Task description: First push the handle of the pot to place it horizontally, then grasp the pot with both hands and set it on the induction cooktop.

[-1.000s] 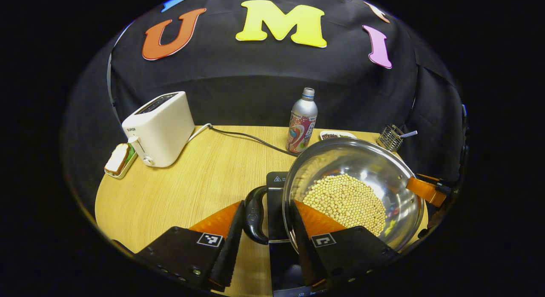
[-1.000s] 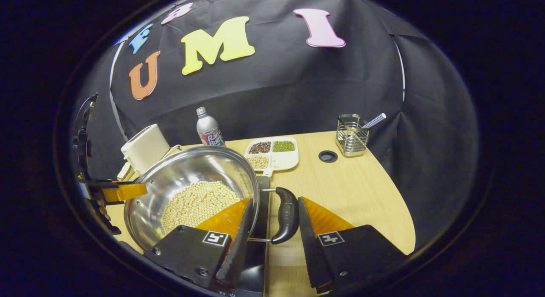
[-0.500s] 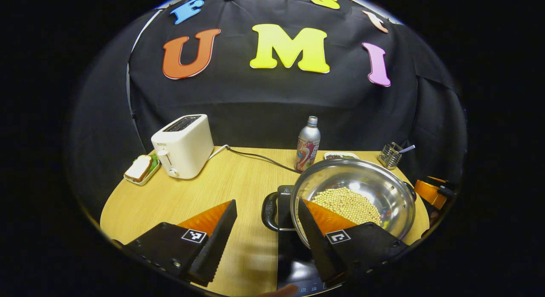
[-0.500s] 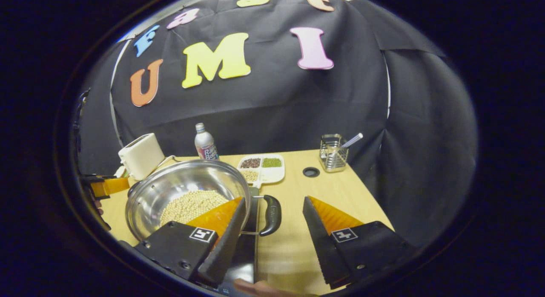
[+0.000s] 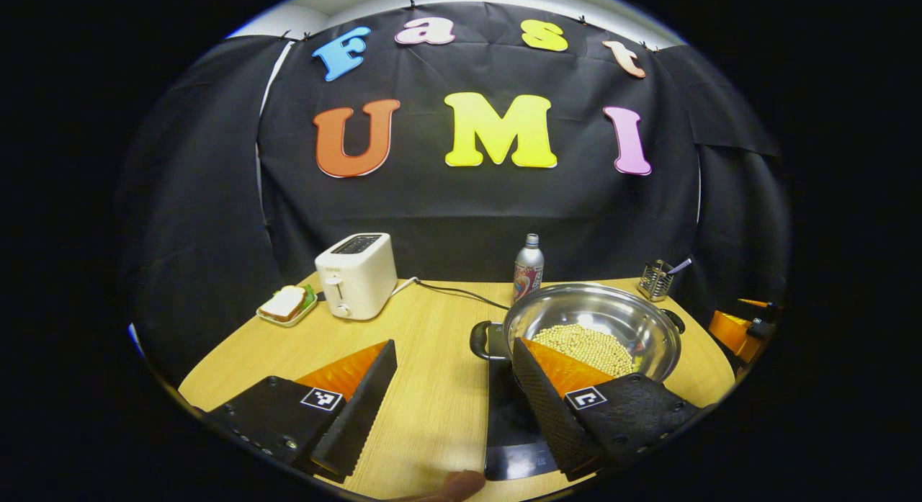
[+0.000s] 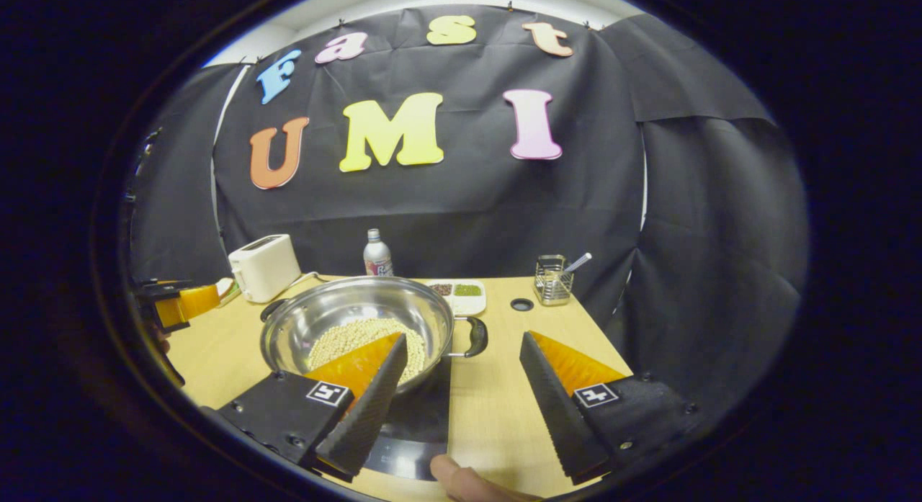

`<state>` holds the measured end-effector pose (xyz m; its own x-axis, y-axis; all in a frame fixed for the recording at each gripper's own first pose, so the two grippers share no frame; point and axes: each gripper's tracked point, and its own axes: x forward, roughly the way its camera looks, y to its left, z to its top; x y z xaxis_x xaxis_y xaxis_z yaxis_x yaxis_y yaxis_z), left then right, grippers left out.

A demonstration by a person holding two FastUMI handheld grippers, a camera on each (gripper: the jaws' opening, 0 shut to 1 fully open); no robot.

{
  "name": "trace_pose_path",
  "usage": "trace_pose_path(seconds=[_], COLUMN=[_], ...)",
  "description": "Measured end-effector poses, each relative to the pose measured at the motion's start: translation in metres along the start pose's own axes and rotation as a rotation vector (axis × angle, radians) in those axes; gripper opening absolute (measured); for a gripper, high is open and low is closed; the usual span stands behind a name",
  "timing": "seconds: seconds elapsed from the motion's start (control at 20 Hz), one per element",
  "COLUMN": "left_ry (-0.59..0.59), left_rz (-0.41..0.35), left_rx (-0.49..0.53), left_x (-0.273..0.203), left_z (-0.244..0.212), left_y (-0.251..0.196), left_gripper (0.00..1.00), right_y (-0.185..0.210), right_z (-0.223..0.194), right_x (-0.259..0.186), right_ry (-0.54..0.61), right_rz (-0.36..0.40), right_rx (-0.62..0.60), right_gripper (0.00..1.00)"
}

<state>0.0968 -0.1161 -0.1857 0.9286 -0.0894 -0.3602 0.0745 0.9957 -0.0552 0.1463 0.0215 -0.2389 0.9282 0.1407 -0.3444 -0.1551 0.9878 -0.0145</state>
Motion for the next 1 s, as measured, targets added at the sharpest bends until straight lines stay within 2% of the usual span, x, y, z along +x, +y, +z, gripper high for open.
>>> trace_pose_path(seconds=[0.25, 0.4, 0.45, 0.5, 0.65, 0.75, 0.8, 0.85, 1.0], left_ry=[-0.131, -0.198, -0.224, -0.245, -0.237, -0.249, -0.275, -0.297, -0.344], left_rz=[-0.044, -0.042, -0.045, -0.039, -0.016, 0.010, 0.030, 0.042, 0.023], left_rx=[-0.052, -0.028, -0.024, -0.031, -0.053, -0.043, -0.041, -0.043, -0.049], left_x=[-0.057, -0.095, -0.107, -0.118, -0.141, -0.157, -0.165, -0.172, -0.191], left_z=[0.013, 0.026, 0.030, 0.031, 0.026, 0.035, 0.043, 0.051, 0.066], left_y=[-0.002, 0.006, 0.006, 0.008, 0.015, 0.024, 0.031, 0.035, 0.034], left_gripper=[0.96, 0.96, 0.96, 0.96, 0.96, 0.95, 0.95, 0.95, 0.95], right_y=[0.008, 0.013, 0.014, 0.011, 0.011, 0.014, 0.016, 0.015, 0.016], right_z=[0.004, 0.011, 0.014, 0.016, 0.032, 0.043, 0.049, 0.054, 0.070], right_x=[-0.048, -0.090, -0.103, -0.117, -0.162, -0.185, -0.196, -0.205, -0.229], right_ry=[-0.065, -0.104, -0.120, -0.138, -0.212, -0.252, -0.273, -0.290, -0.359], right_rz=[0.003, 0.008, 0.000, -0.021, -0.062, -0.068, -0.066, -0.073, -0.073], right_rx=[0.080, 0.100, 0.090, 0.075, 0.038, 0.009, -0.009, -0.021, -0.040], right_gripper=[0.99, 0.98, 0.95, 0.96, 0.94, 0.99, 0.96, 0.99, 0.96])
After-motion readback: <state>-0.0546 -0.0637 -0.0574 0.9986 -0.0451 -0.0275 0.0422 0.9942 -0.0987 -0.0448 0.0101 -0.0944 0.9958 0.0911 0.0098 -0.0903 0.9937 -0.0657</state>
